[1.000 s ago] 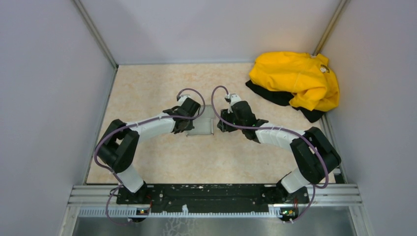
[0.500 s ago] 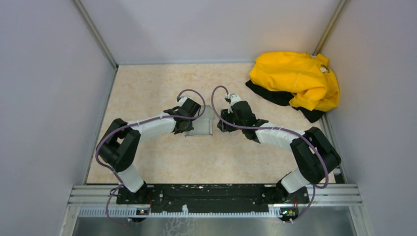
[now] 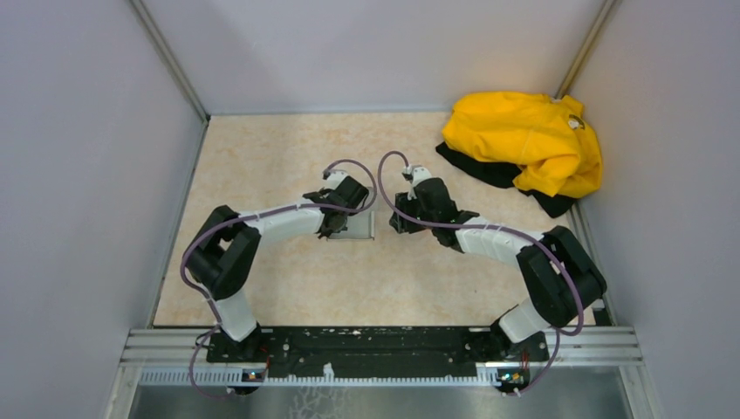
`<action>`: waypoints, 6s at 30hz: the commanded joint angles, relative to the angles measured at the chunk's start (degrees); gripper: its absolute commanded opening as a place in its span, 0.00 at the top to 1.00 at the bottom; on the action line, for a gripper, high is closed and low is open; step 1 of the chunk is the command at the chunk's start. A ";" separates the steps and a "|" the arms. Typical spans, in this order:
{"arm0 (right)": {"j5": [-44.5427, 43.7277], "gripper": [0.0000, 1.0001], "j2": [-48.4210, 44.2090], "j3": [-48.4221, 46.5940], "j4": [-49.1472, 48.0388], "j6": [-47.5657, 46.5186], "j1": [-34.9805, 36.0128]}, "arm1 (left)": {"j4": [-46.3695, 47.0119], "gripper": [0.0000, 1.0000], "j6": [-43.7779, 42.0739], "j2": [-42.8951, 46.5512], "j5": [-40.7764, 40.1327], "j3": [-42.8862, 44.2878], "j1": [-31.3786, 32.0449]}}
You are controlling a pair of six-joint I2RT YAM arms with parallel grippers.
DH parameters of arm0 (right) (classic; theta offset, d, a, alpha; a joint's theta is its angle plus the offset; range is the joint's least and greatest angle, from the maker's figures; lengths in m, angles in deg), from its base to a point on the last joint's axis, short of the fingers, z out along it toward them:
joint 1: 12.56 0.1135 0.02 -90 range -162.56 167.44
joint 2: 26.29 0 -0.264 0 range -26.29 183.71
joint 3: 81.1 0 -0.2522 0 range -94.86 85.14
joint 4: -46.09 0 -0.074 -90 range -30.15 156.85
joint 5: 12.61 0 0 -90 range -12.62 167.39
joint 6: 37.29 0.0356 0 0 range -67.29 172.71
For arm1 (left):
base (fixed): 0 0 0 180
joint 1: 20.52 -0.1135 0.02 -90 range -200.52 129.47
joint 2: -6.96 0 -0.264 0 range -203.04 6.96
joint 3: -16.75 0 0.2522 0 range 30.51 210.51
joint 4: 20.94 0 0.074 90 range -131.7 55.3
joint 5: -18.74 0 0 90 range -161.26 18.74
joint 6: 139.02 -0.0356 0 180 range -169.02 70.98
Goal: Fold the paper box
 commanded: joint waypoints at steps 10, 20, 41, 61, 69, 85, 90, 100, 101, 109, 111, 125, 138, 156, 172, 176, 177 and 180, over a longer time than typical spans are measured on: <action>-1.47 0.60 -5.59 -0.32 1.40 -2.01 -3.02 | -4.63 0.93 -1.94 -4.58 -10.35 4.02 2.44; -1.80 0.60 -5.69 -0.72 2.87 -2.42 -3.97 | -0.92 0.87 -2.63 -3.75 -7.63 2.97 2.33; -12.94 0.46 -0.14 -3.84 10.71 -4.86 -7.09 | 12.69 0.45 -7.18 6.23 9.49 -3.81 1.40; -14.54 0.60 8.82 -8.20 12.51 -7.02 -7.01 | 11.25 0.37 -6.23 23.26 13.54 -9.56 -3.33; -15.31 0.69 11.64 -10.51 13.84 -7.79 -6.27 | 11.65 0.36 -4.97 25.92 19.30 -12.38 -9.78; -15.97 0.78 1.46 -21.40 23.91 -9.71 6.63 | 11.24 0.33 -4.07 30.26 21.09 -14.30 -16.02; -13.25 0.78 5.41 -26.04 22.57 -7.99 9.94 | 11.32 0.32 -3.96 30.28 21.36 -14.40 -16.55; -11.06 0.78 16.00 -34.79 19.61 -7.61 12.61 | 11.77 0.32 -3.09 30.27 21.42 -15.78 -16.89; -10.90 0.78 16.84 -35.53 19.67 -7.66 12.80 | 11.78 0.32 -3.10 30.28 21.37 -15.87 -16.89; -12.21 0.75 21.27 -37.75 19.02 -7.31 14.53 | 11.76 0.32 -2.93 30.20 21.15 -16.24 -17.06; -13.37 0.70 22.45 -37.66 18.74 -6.90 14.93 | 11.81 0.32 -2.87 29.95 21.22 -16.24 -17.15; -16.72 0.12 11.81 -31.37 17.72 -9.39 15.75 | 9.74 0.31 -2.59 30.53 21.06 -15.01 -17.33; -24.42 0.01 -8.91 -28.08 32.77 -8.97 11.12 | 9.11 0.01 -5.33 29.82 23.72 -8.39 -17.30; -10.19 0.01 -13.39 -27.04 40.43 -3.11 10.48 | 4.69 0.01 3.72 28.16 39.06 -7.86 -16.68; -2.22 0.01 -33.96 -9.44 42.27 4.51 10.56 | -1.12 0.01 -1.64 22.65 43.50 -1.91 -13.97; -1.09 0.01 -35.03 -8.72 39.87 3.81 10.57 | -4.32 0.01 -3.80 21.12 42.49 1.40 -13.89; -1.04 0.01 -34.53 -9.59 39.83 3.27 10.58 | -4.33 0.01 -4.18 21.14 42.76 1.57 -13.90; -0.69 0.01 -31.89 -12.21 38.95 2.61 10.57 | -2.98 0.01 -4.58 21.69 43.09 0.46 -13.86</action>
